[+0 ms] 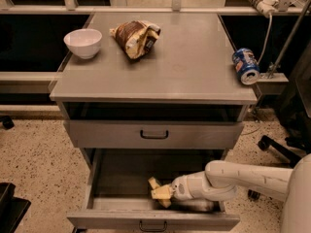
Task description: Place sponge into middle drawer
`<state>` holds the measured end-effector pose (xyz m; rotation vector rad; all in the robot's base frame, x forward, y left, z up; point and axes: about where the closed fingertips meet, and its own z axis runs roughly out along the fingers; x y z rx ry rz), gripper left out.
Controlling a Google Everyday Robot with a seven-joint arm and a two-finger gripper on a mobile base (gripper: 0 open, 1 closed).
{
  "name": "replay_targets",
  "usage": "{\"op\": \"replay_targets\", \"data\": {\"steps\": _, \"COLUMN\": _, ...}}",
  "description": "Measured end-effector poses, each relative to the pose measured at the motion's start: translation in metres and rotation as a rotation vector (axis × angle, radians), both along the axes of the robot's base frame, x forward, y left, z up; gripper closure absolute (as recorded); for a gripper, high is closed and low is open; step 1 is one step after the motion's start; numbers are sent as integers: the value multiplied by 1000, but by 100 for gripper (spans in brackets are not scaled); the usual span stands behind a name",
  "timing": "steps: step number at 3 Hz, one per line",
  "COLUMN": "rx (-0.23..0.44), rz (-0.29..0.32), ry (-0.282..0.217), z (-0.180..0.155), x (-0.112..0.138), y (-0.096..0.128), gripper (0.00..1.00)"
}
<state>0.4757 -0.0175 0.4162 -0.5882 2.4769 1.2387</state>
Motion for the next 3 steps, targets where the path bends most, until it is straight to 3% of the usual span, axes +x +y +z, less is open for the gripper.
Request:
{"op": "replay_targets", "data": {"steps": 1, "rx": 0, "rz": 0, "ry": 0, "z": 0, "x": 0, "y": 0, "gripper": 12}}
{"op": "replay_targets", "data": {"steps": 2, "rx": 0, "rz": 0, "ry": 0, "z": 0, "x": 0, "y": 0, "gripper": 0}}
{"op": "replay_targets", "data": {"steps": 3, "rx": 0, "rz": 0, "ry": 0, "z": 0, "x": 0, "y": 0, "gripper": 0}}
